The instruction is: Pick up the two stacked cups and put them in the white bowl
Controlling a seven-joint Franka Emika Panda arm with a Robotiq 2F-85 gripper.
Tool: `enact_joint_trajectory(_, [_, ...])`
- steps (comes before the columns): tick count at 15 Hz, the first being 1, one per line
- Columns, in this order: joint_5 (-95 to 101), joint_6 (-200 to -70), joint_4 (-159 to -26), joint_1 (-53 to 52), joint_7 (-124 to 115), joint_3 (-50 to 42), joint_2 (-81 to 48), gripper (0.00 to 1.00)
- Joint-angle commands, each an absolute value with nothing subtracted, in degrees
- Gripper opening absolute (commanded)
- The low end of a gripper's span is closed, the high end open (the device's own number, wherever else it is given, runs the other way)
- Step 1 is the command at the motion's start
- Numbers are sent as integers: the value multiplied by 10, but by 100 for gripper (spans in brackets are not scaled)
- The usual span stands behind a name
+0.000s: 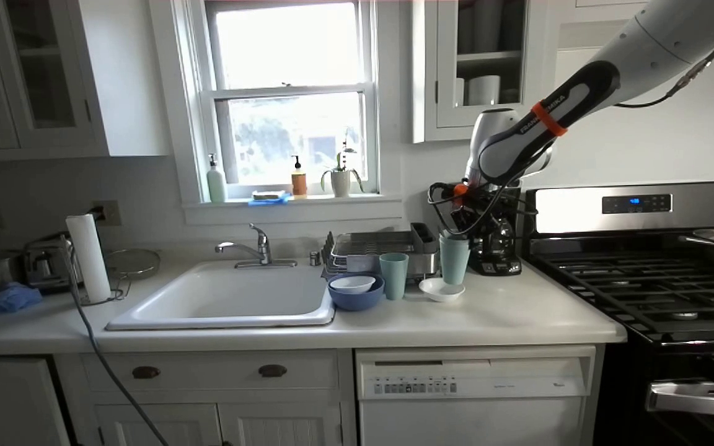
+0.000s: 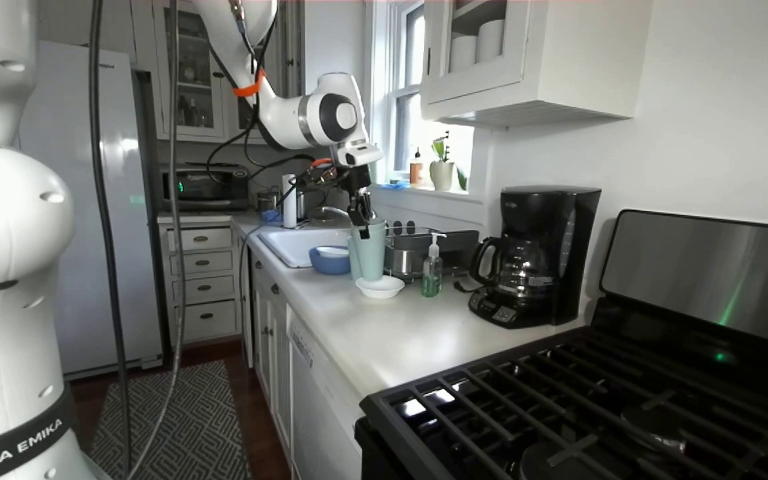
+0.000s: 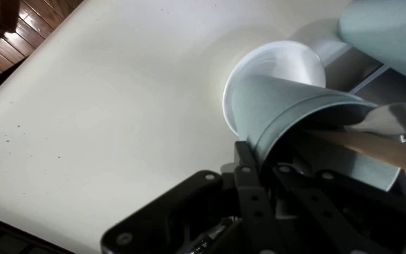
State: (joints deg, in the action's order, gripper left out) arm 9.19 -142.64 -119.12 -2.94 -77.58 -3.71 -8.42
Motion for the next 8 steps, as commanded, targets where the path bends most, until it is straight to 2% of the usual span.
enact_joint_trajectory(1, [93,-1420,-1146,-30,-776,-38,-121,4])
enact_joint_trajectory(8, [95,-1413,-1096,-40,-785,-48,-173,5])
